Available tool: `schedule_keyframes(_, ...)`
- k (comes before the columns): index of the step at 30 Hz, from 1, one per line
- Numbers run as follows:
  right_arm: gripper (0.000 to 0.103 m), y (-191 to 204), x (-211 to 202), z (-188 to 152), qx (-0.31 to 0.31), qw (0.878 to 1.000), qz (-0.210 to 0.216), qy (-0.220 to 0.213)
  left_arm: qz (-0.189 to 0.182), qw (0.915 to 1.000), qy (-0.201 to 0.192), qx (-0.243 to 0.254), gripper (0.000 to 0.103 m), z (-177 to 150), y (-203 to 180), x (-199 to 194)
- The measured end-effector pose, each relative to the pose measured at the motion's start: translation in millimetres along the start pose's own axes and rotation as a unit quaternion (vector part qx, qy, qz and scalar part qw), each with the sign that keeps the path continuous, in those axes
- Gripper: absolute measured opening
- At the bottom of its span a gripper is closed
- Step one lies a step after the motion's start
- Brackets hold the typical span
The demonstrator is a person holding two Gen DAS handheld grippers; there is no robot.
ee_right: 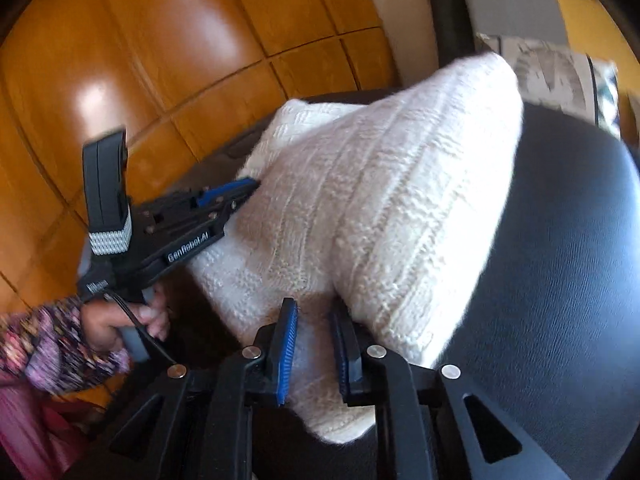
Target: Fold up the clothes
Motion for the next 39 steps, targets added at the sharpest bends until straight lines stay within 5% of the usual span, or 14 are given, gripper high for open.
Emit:
schedule_keyframes(3,0.018,-2.6,-19.4,16.9,0.004,0.999,-0.016,-0.040,0.000,0.9998,-0.015,-0.009,0.024,11.6,2.0,-11.7)
schedule_keyframes(5,0.020,-4.4,-32.5,28.2,0.007,0.997,-0.026,-0.066,-0.004,0.9994,-0.034,0.003,0.057,23.0,-10.3,-14.2)
schedule_keyframes(10,0.023,-13.0,-55.4,61.4,0.019,0.992,-0.049,-0.115,-0.013,0.9966,-0.036,0.074,0.059,49.5,-54.8,-0.8)
schedule_keyframes(15,0.023,-35.8,-34.1,107.7,0.013,0.992,-0.087,-0.089,0.049,0.9930,0.033,0.102,0.060,55.7,-68.5,56.0)
schedule_keyframes(19,0.025,-64.1,-1.5,120.4,0.008,0.994,-0.103,-0.020,0.043,0.9934,0.106,-0.009,0.103,57.8,-28.1,88.4)
schedule_keyframes(21,0.026,-89.2,18.2,113.1,0.021,0.993,-0.118,0.014,-0.008,0.9819,0.165,-0.092,0.103,51.7,-8.5,107.5)
schedule_keyframes(23,0.025,-110.6,24.6,108.8,0.059,0.994,-0.096,0.000,-0.039,0.9726,0.186,-0.133,0.103,47.1,-0.9,116.8)
schedule_keyframes(26,0.009,-129.8,22.8,105.7,0.115,0.990,-0.072,-0.029,-0.028,0.9785,0.168,-0.116,0.103,49.7,-6.5,114.1)
schedule_keyframes(29,0.005,-129.1,21.4,100.3,0.087,0.992,-0.081,-0.043,-0.008,0.9850,0.143,-0.096,0.103,52.5,-14.0,108.4)
schedule_keyframes(35,0.005,-105.5,0.7,96.1,0.069,0.993,-0.063,-0.065,-0.039,0.9801,0.152,-0.122,0.103,53.4,-7.2,108.1)
schedule_keyframes(39,0.020,-69.7,-28.2,95.7,0.049,0.995,-0.035,-0.085,-0.034,0.9813,0.143,-0.125,0.103,53.9,-4.9,101.5)
Point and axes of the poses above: each gripper's, at about its wrist camera, not at the fingertips, and x roughly the way its jaws point, y to its left, z to its top, the point moved 4 cm from there along x, roughly the way its jaws point, and after that the axes turned 10 degrees about z, right-handed, at the moved point
